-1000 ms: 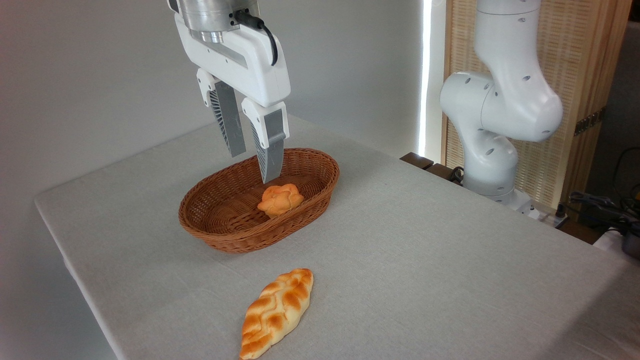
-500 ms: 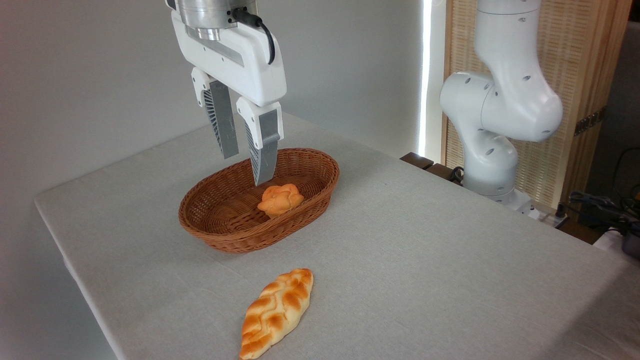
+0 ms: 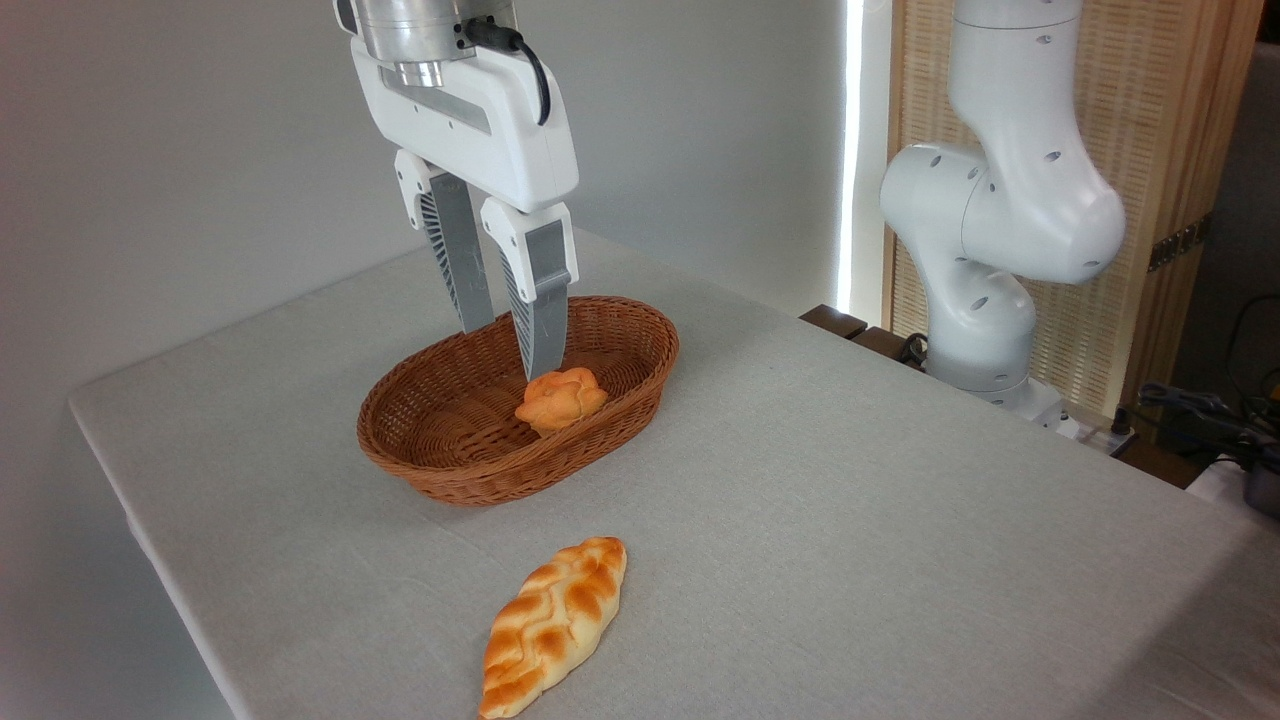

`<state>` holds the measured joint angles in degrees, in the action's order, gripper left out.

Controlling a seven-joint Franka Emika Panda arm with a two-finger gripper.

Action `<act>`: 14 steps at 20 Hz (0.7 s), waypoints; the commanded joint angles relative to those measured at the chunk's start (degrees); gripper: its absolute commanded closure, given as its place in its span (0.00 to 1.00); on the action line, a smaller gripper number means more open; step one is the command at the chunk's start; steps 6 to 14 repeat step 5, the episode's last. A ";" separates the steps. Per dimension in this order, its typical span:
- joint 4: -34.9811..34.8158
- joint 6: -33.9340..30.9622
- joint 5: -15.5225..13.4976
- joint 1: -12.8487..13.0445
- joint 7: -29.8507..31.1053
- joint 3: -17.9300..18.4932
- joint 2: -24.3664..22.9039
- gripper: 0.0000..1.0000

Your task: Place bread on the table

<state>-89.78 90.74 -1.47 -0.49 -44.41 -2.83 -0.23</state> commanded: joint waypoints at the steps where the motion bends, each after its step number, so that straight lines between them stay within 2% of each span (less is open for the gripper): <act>1: -1.10 -1.70 0.85 0.14 -0.24 -0.07 -1.18 0.00; 14: -1.10 -1.88 0.85 0.06 -0.33 -0.07 -1.18 0.00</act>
